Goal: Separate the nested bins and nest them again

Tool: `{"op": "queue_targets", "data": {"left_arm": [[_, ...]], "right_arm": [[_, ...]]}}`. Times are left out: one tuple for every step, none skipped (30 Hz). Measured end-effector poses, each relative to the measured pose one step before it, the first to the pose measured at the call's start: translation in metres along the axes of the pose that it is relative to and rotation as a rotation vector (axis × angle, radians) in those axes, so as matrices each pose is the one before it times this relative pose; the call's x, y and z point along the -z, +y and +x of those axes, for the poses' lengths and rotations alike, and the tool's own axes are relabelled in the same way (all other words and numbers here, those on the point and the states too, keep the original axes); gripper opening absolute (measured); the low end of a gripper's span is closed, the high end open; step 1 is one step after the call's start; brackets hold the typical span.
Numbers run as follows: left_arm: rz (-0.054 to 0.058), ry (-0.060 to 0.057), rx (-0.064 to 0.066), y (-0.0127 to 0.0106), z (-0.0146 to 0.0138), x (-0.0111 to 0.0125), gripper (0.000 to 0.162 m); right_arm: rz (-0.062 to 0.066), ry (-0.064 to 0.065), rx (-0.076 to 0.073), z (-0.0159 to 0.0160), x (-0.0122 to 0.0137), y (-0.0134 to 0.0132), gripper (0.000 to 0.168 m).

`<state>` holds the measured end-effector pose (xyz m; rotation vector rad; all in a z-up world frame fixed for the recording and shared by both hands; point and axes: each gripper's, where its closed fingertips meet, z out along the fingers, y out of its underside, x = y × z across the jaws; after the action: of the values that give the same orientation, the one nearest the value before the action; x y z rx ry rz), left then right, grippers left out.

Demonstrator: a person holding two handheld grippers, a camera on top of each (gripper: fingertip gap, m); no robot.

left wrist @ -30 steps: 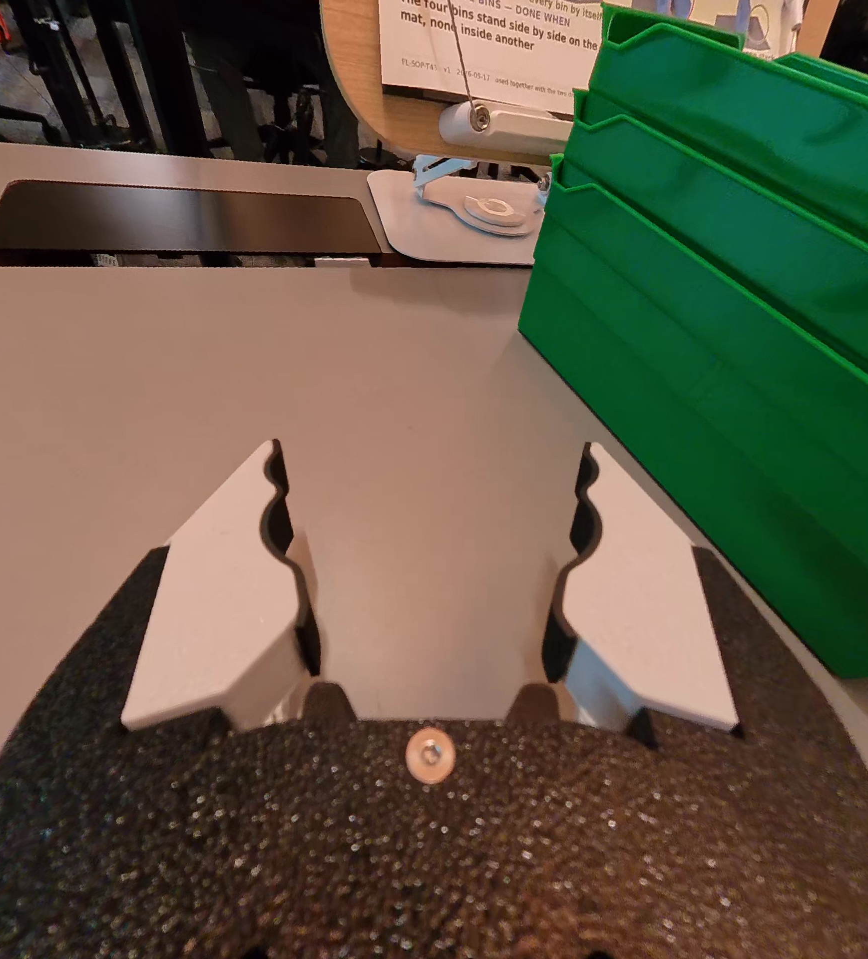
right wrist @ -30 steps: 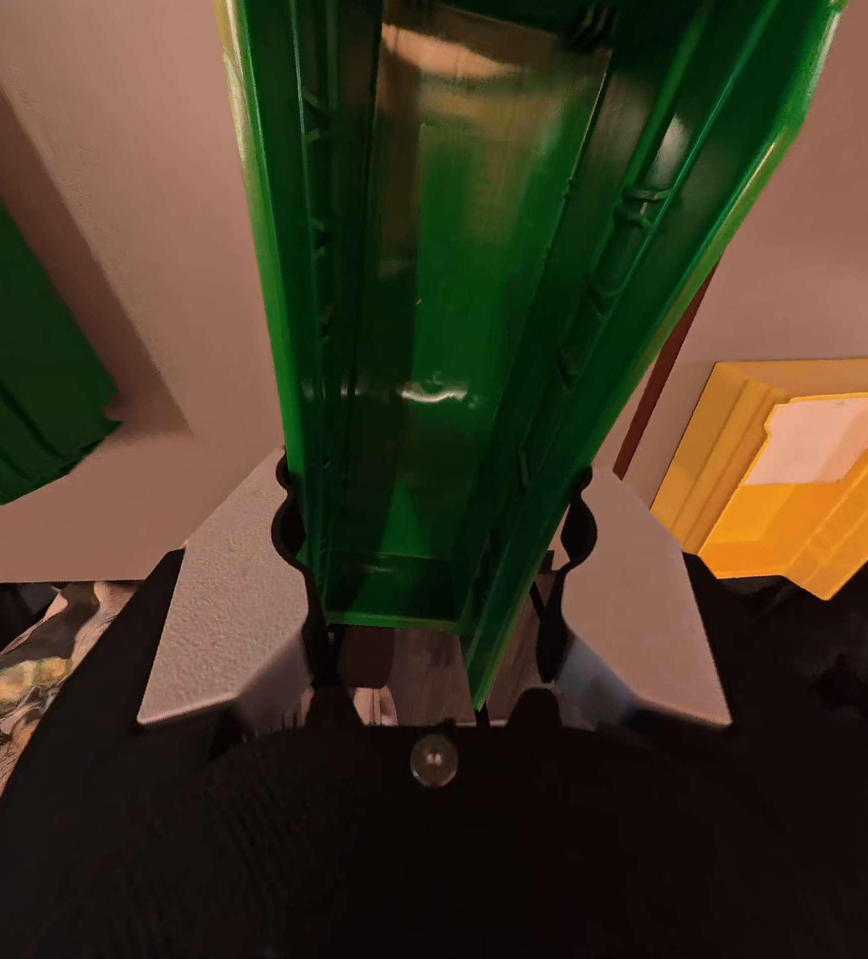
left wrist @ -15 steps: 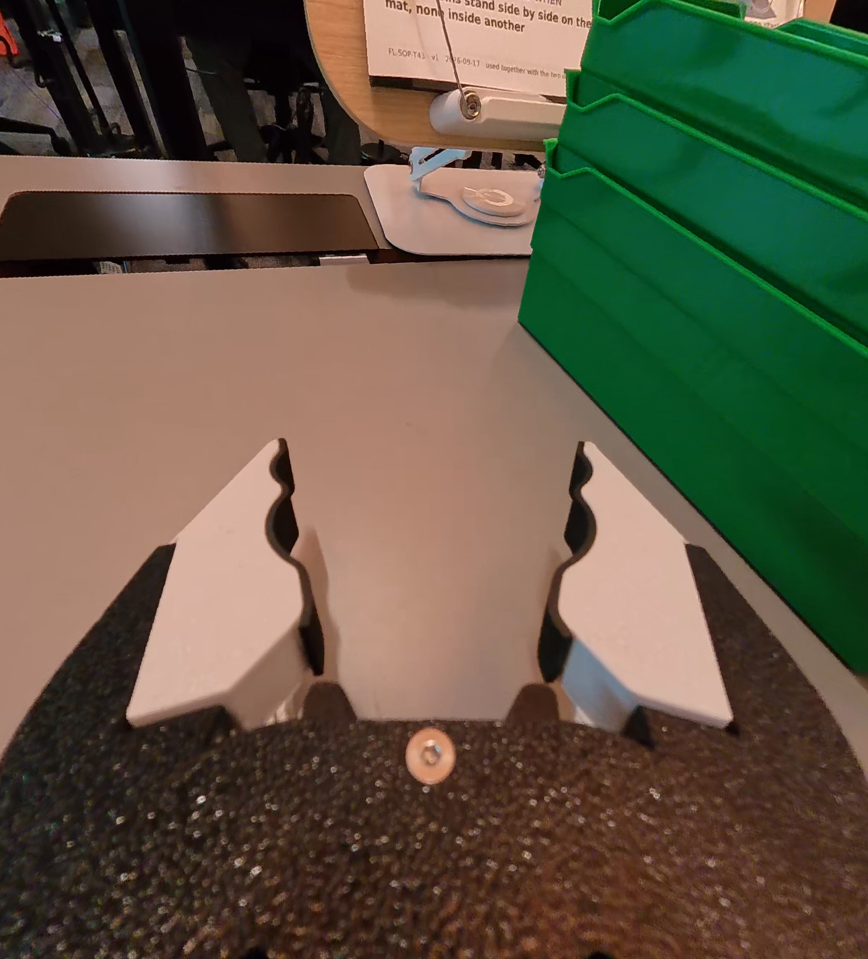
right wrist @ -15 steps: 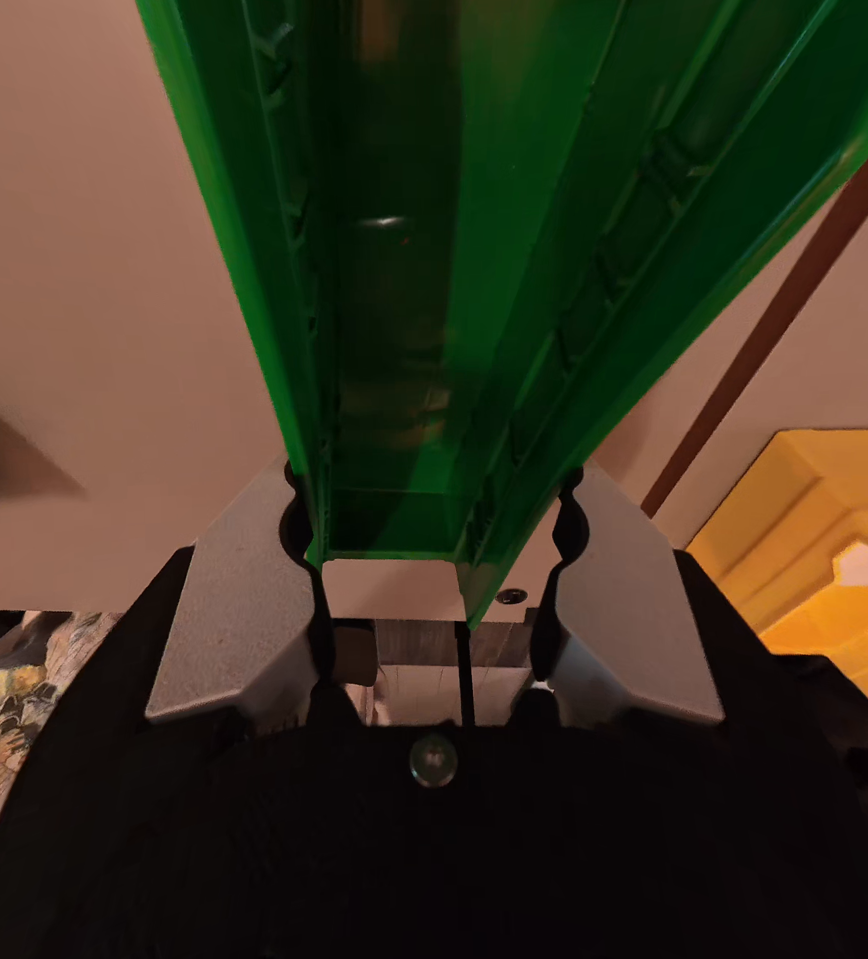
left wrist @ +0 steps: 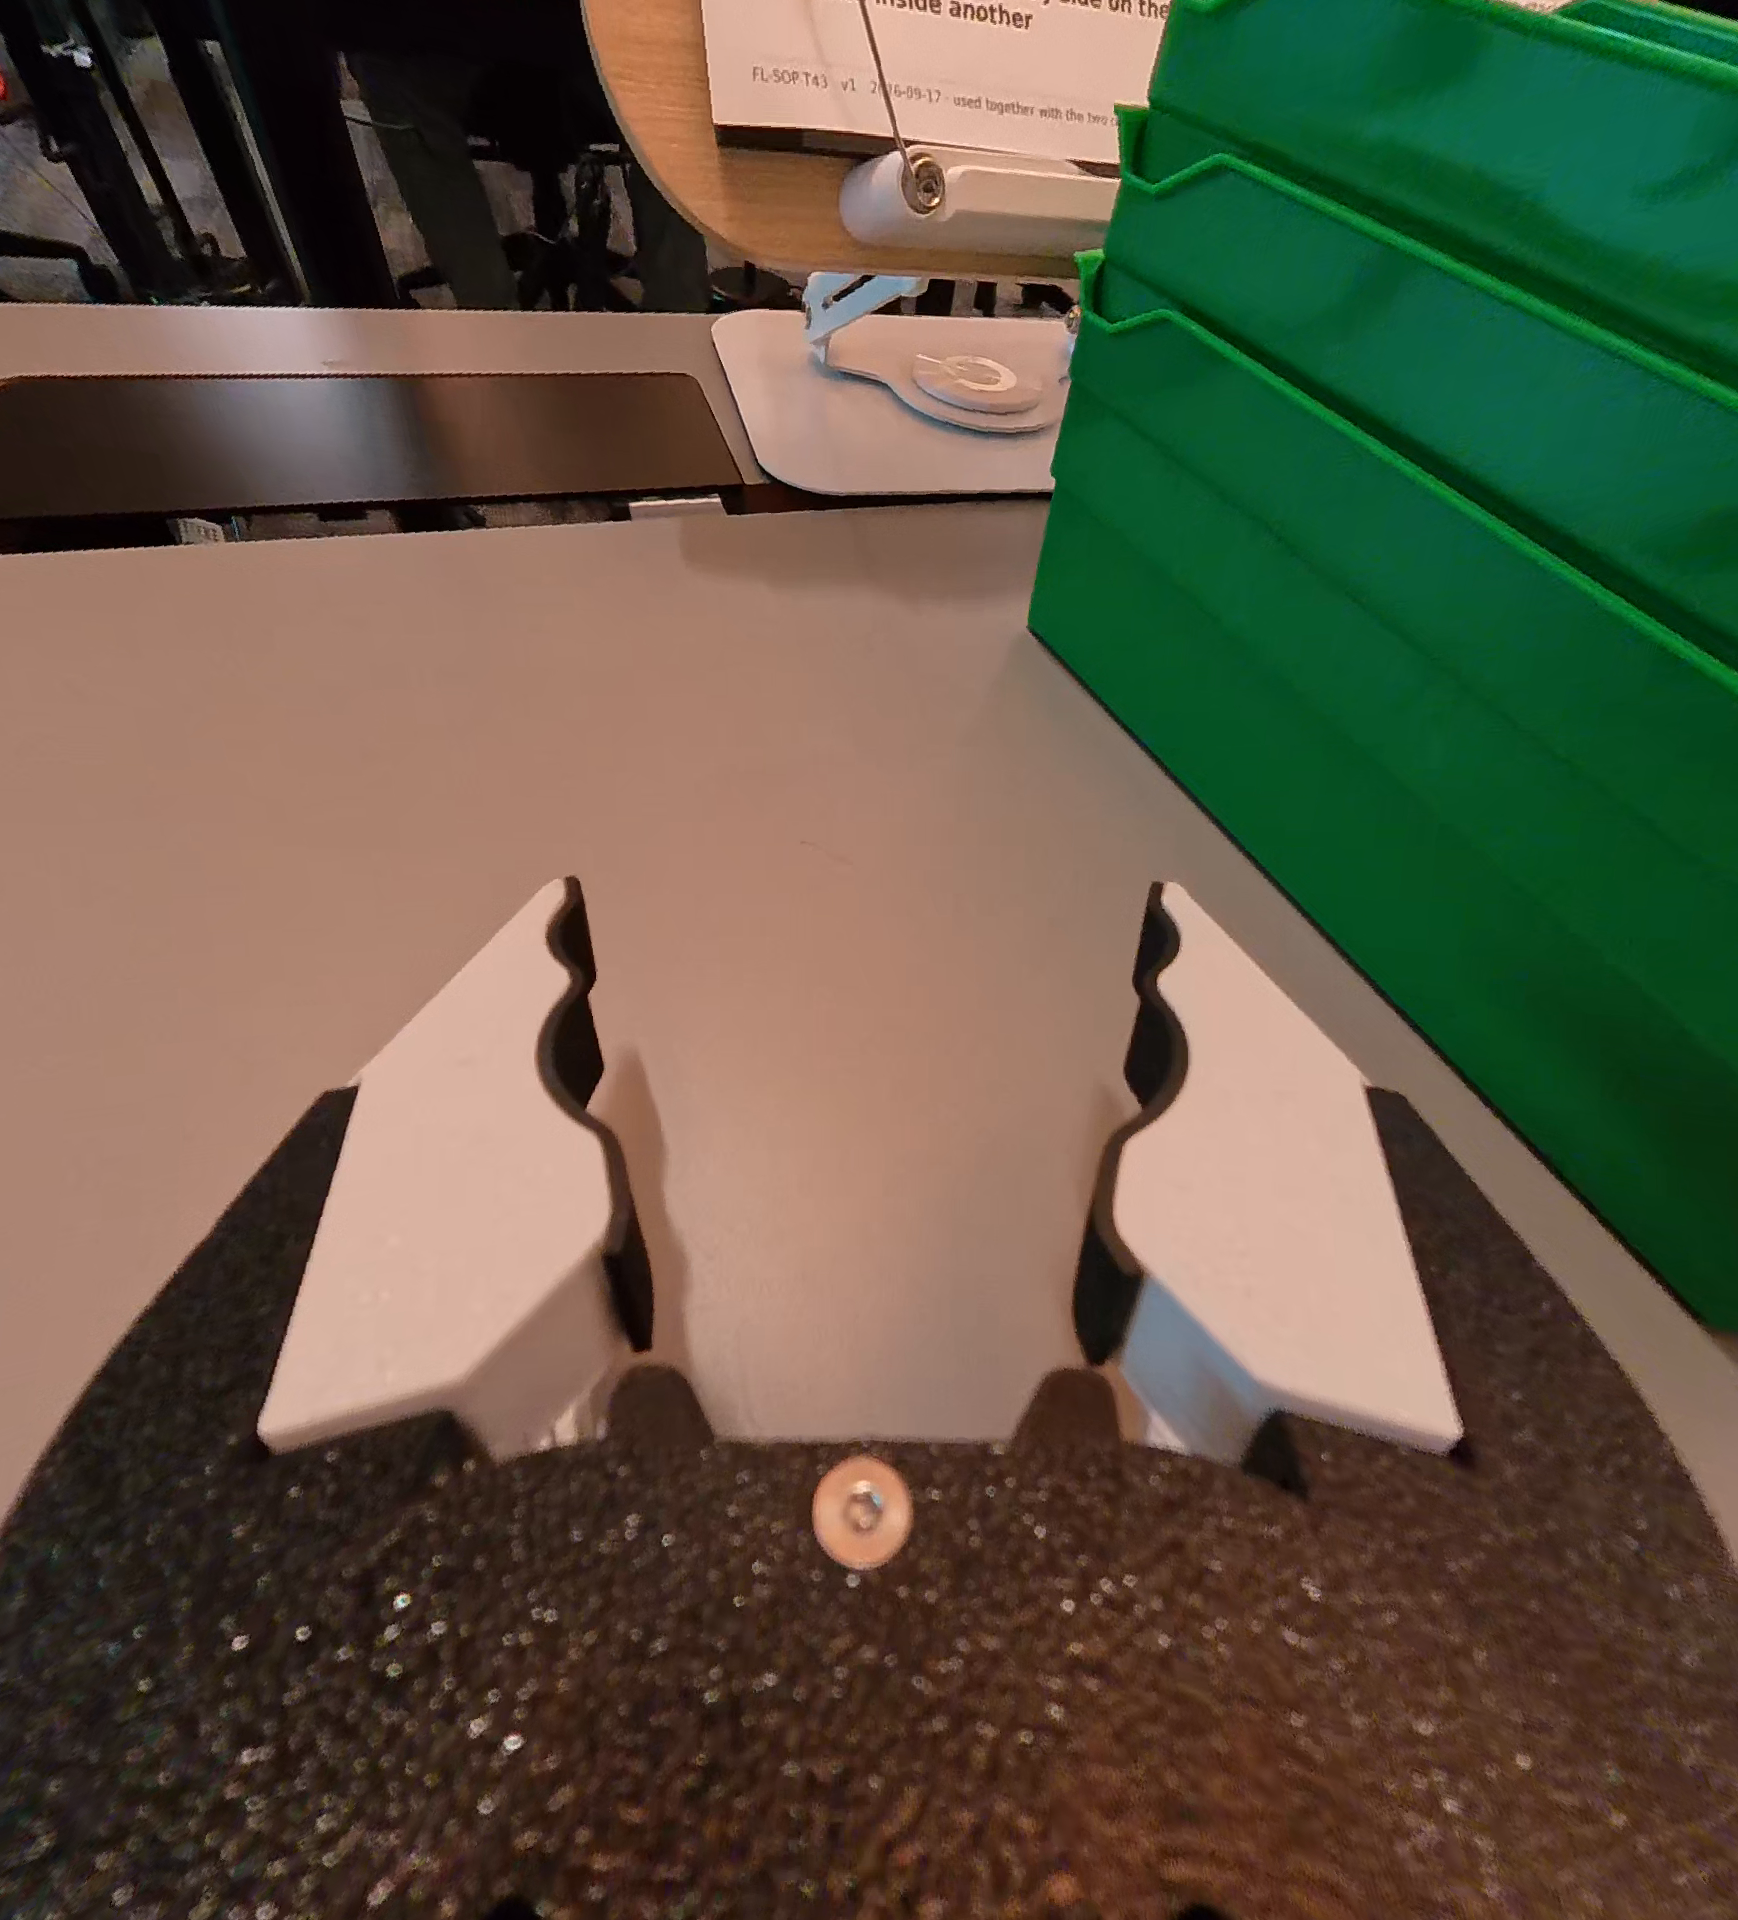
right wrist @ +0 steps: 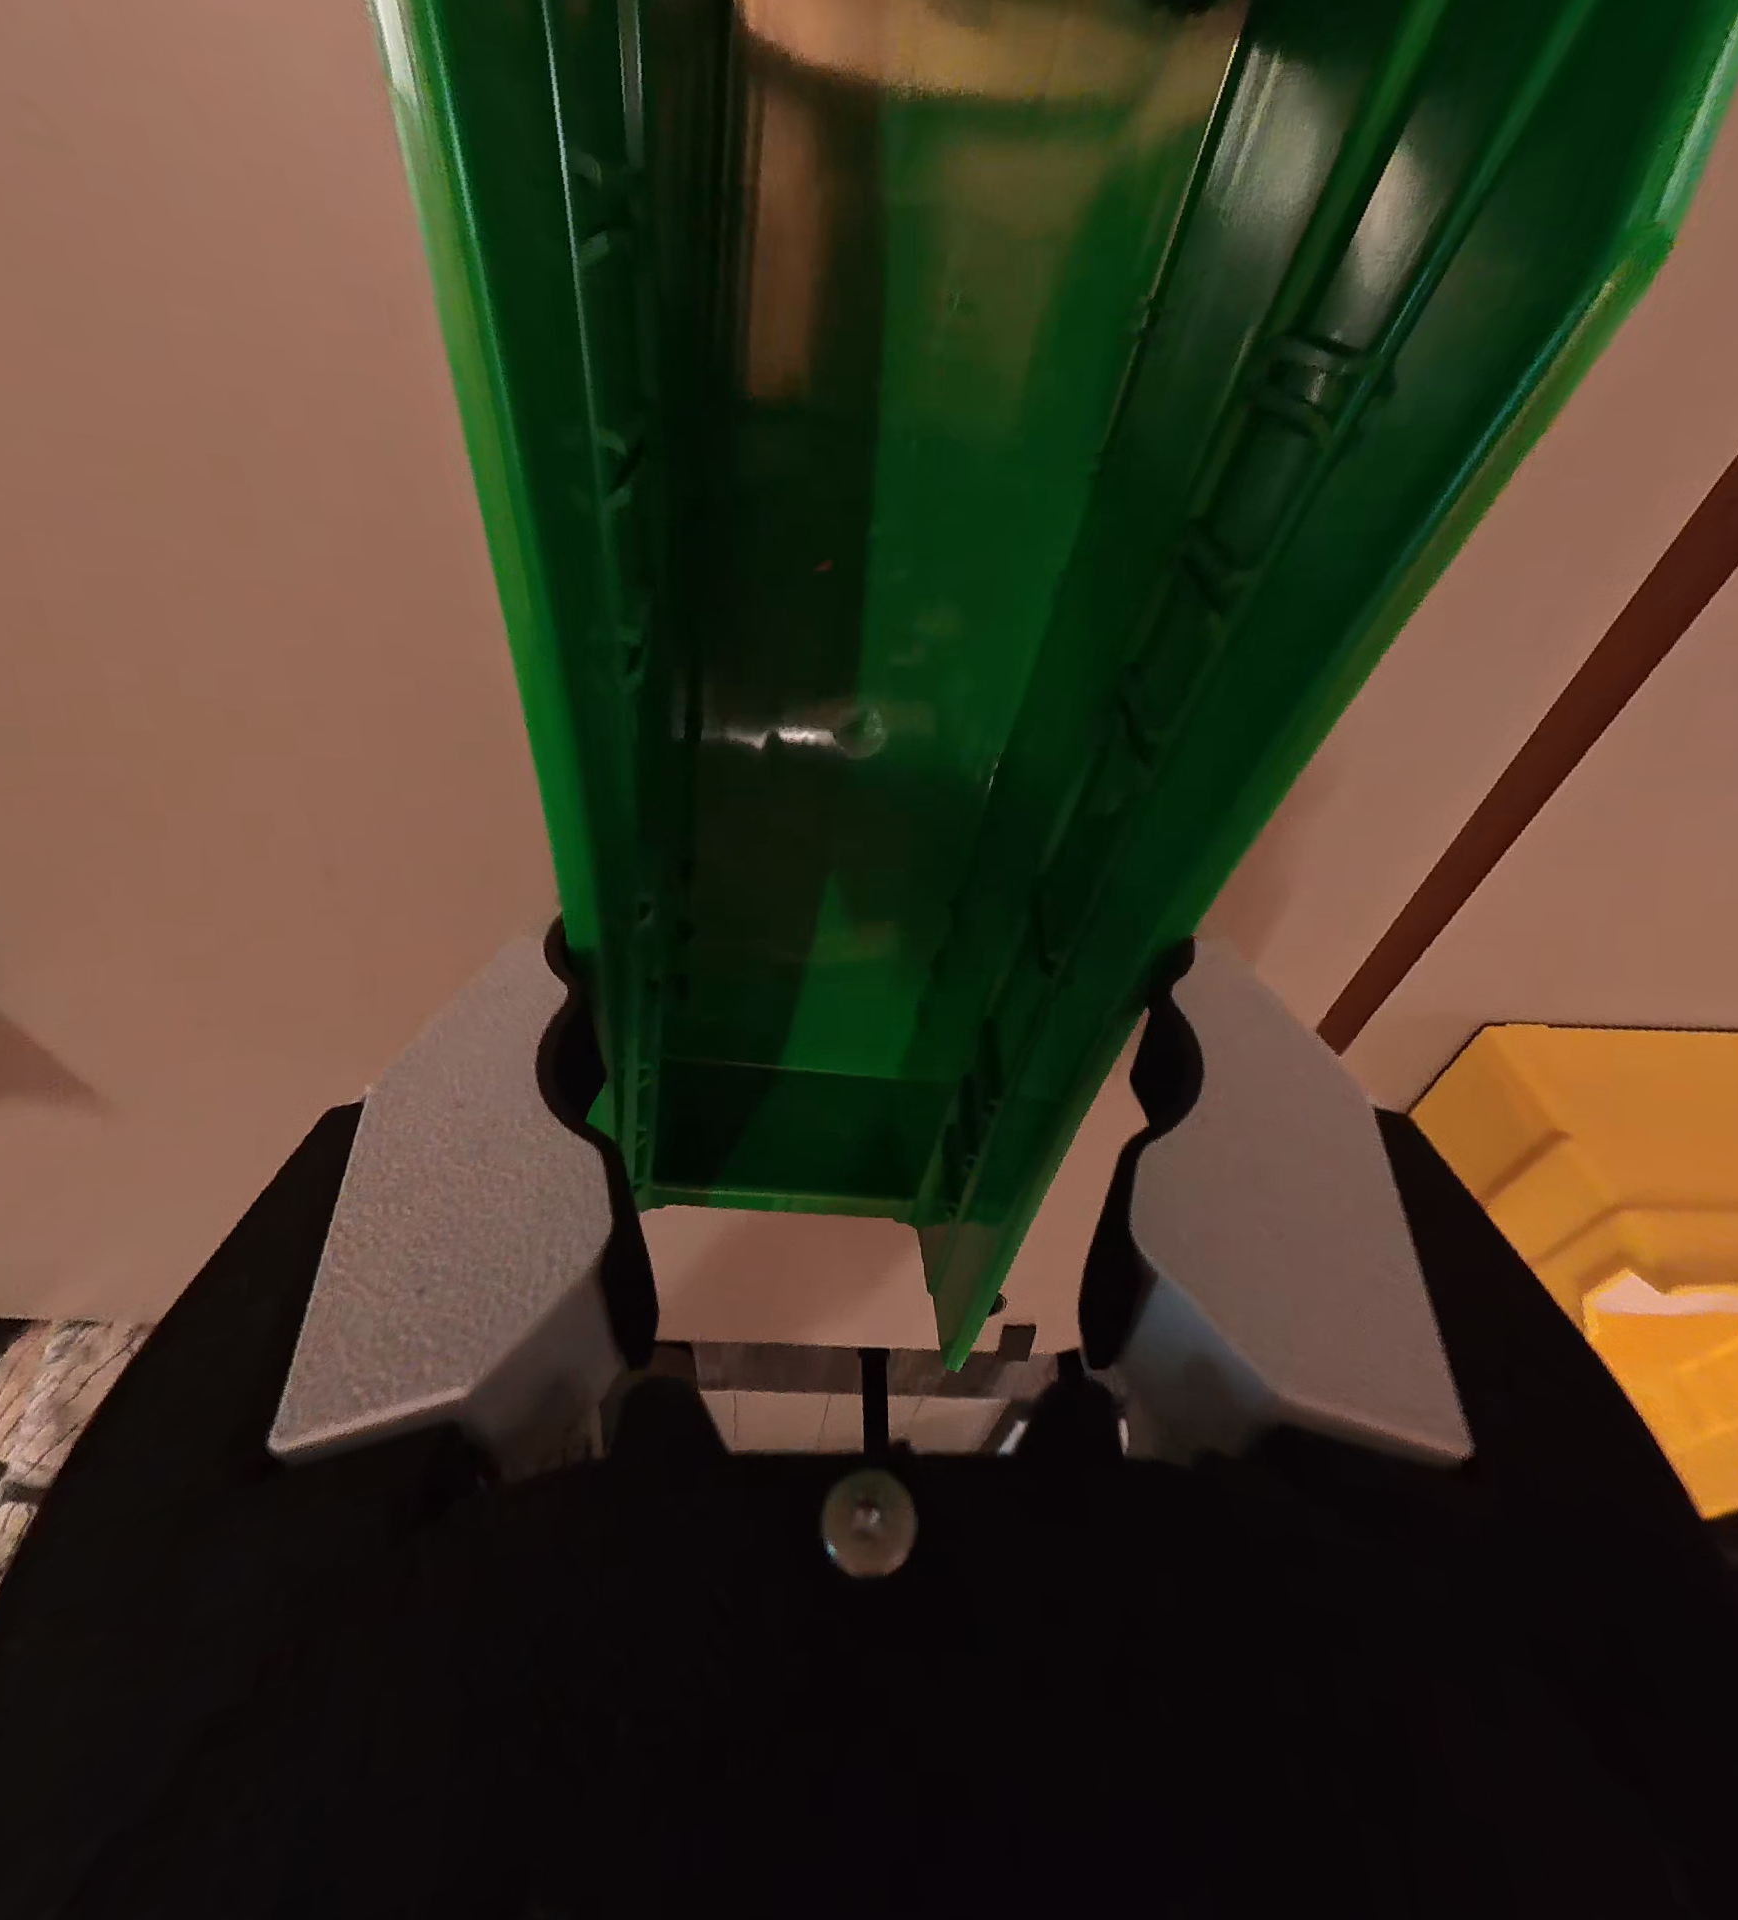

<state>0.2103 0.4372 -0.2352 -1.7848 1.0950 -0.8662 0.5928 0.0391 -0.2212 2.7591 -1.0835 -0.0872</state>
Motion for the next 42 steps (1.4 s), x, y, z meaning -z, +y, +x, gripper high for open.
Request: {"op": "queue_targets", "data": {"left_arm": [[-0.0006,0.0002,-0.0026,0.00012,0.00029,-0.00001,0.102],[-0.0011,0.0002,-0.0021,0.00013,0.00026,-0.00009,0.102],[-0.0007,0.0004,-0.0012,0.00008,0.00022,-0.00006,0.102],[0.0,0.0002,-0.0002,0.00003,0.00012,0.00003,0.102],[0.0014,0.0,0.0002,-0.00009,-0.0001,0.00016,0.102],[0.0018,-0.0004,0.0005,-0.00022,-0.00003,0.0002,0.102],[0.0014,-0.0004,0.0014,-0.00022,-0.00015,0.00017,0.102],[0.0004,0.0001,0.0022,0.0,-0.00029,-0.00002,0.102],[-0.0001,-0.0004,0.003,-0.00003,-0.00029,0.00006,0.102],[0.0008,0.0001,0.0034,-0.00005,-0.00034,0.00001,0.102],[0.0022,0.0002,0.0037,-0.00034,-0.00026,0.0002,0.102],[0.0016,0.0002,0.0032,-0.0002,-0.00039,0.00017,0.102],[0.0011,0.001,0.0032,-0.00004,-0.00017,0.00011,0.102],[0.0012,-0.0002,0.0036,-0.00018,-0.00038,0.00011,0.102],[0.0004,0.0008,0.0033,0.0,-0.00024,0.00004,0.102],[0.0001,0.0014,0.0023,-0.00006,-0.00008,0.00005,0.102],[0.0013,0.0011,0.0011,-0.00014,0.00006,0.00006,0.102],[0.0018,-0.0011,-0.0007,-0.00019,-0.00012,0.00024,0.102],[0.0006,-0.0012,-0.0026,-0.00007,0.00016,0.00006,0.102],[-0.0022,-0.0005,-0.0043,0.00031,0.00034,-0.00034,0.102],[-0.0046,-0.0017,-0.0055,0.00061,0.00038,-0.00037,0.103],[-0.0043,-0.0041,-0.0065,0.00046,0.00012,-0.0004,0.103],[-0.0023,-0.005,-0.0069,0.00031,0.00017,-0.00028,0.104],[-0.0011,-0.0054,-0.0069,0.00017,0.00011,-0.00002,0.104],[0.0001,-0.0051,-0.0071,0.0,0.00013,-0.0001,0.105],[-0.0003,-0.0024,-0.0084,0.00006,0.00051,-0.00003,0.105],[-0.0011,-0.0026,-0.0097,0.00016,0.00074,-0.00005,0.105],[-0.0003,-0.0052,-0.0108,0.00002,0.00046,0.00009,0.105],[0.0009,-0.0067,-0.011,-0.00006,0.00031,0.00001,0.105],[0.0002,-0.0049,-0.0112,-0.00002,0.00059,-0.00002,0.105],[-0.0005,-0.0064,-0.0108,0.0,0.00036,-0.00007,0.105],[-0.0004,-0.0074,-0.0105,-0.00002,0.00011,-0.00002,0.105],[-0.0005,-0.0058,-0.0101,0.00011,0.00032,0.00005,0.105],[0.0011,-0.0041,-0.0096,-0.00009,0.00056,0.00003,0.105],[0.001,-0.0072,-0.0078,-0.00017,-0.00011,0.00015,0.105],[0.0018,-0.0069,-0.0058,-0.0002,-0.00023,0.00028,0.106],[0.0025,-0.0025,-0.0052,-0.00028,0.00029,0.00028,0.106],[0.0014,0.0002,-0.0041,-0.00023,0.00042,0.00037,0.106],[0.0,-0.0017,-0.0011,0.00012,-0.00012,0.00028,0.106],[0.0005,-0.0006,0.0015,0.00004,-0.00019,0.00018,0.106],[0.0004,0.0015,0.0033,-0.00005,-0.00009,0.0002,0.106],[-0.0004,0.0009,0.0046,0.0001,-0.00044,0.00006,0.106]], "right_arm": [[0.0121,-0.0011,0.0029,-0.00006,-0.00035,-0.00053,0.106],[0.01,-0.0004,0.0062,-0.00009,-0.00009,-0.00016,0.106],[0.0041,0.0003,0.0155,-0.00033,0.00004,0.00055,0.106],[-0.0061,0.0025,0.0239,-0.00045,-0.00013,0.00188,0.106],[-0.0103,0.0046,0.0133,-0.0002,-0.00031,0.00225,0.107],[-0.0101,0.0047,-0.0119,0.00033,-0.00055,0.00167,0.109],[0.0033,0.0062,-0.0206,0.00109,-0.00039,-0.00086,0.111],[0.0104,-0.0015,-0.0173,0.00047,0.0002,-0.00175,0.111],[0.0109,-0.0032,-0.0042,-0.00011,-0.00002,-0.00115,0.112],[0.0063,-0.0016,-0.0003,0.00008,-0.00025,-0.00019,0.113],[0.0076,-0.0003,-0.0012,-0.00009,-0.00055,-0.00029,0.116],[0.0064,0.0012,-0.0046,-0.00034,-0.0008,0.00019,0.121],[0.0017,0.0026,-0.0043,-0.0005,-0.00071,0.00116,0.124],[-0.0099,0.0043,-0.001,-0.00062,-0.0005,0.00296,0.127],[-0.0176,0.0258,0.0062,0.0023,-0.00002,0.00425,0.13],[-0.0006,0.0381,0.0063,0.00375,0.00163,0.00157,0.137],[0.0116,0.0287,0.0061,0.00249,0.00459,-0.00017,0.14],[0.0267,0.0183,0.0026,0.00104,0.007,-0.00263,0.141],[0.0365,0.0021,-0.0031,-0.00169,0.0092,-0.00458,0.141],[0.0353,-0.0188,-0.0056,-0.00573,0.01128,-0.00481,0.141],[0.0402,-0.026,-0.0026,-0.00866,0.01317,-0.00599,0.138],[0.0436,-0.0313,0.0026,-0.01183,0.01383,-0.0065,0.131],[0.0433,-0.036,0.0102,-0.01511,0.01326,-0.0065,0.122],[0.0463,-0.0265,0.0174,-0.01649,0.0116,-0.00715,0.118],[0.0422,-0.0205,0.0256,-0.01784,0.00969,-0.00674,0.12],[0.0313,-0.0114,0.0281,-0.01825,0.00787,-0.00538,0.123],[0.0341,-0.0013,0.0326,-0.01821,0.00676,-0.00619,0.125],[0.0491,0.0046,0.0273,-0.01871,0.00634,-0.00874,0.127],[0.0502,0.0007,0.0108,-0.01996,0.00642,-0.00856,0.128],[0.0384,-0.0014,0.0095,-0.02003,0.00636,-0.00664,0.129],[0.0425,0.0142,0.0164,-0.01747,0.00541,-0.00774,0.13],[0.0423,0.0116,0.0228,-0.01717,0.00417,-0.008,0.131],[0.0195,-0.0063,0.0211,-0.01837,0.00226,-0.00509,0.131],[-0.0019,-0.0192,0.0195,-0.01881,0.00051,-0.00182,0.131],[-0.0115,-0.0369,0.0202,-0.01957,-0.00071,-0.00057,0.13],[-0.0125,-0.0352,0.01,-0.01722,-0.00207,-0.00047,0.13],[-0.0064,-0.0233,-0.0033,-0.01384,-0.00262,-0.00111,0.129],[0.0034,-0.0265,-0.0081,-0.01353,-0.00294,-0.00228,0.128],[-0.0027,-0.0277,-0.0053,-0.01281,-0.00324,-0.00103,0.126],[-0.0116,-0.0133,-0.0062,-0.00985,-0.00387,0.0003,0.124],[-0.0098,0.001,-0.0107,-0.00717,-0.00413,0.00022,0.123],[-0.0097,0.003,-0.0039,-0.007,-0.00349,0.00033,0.122]]}}
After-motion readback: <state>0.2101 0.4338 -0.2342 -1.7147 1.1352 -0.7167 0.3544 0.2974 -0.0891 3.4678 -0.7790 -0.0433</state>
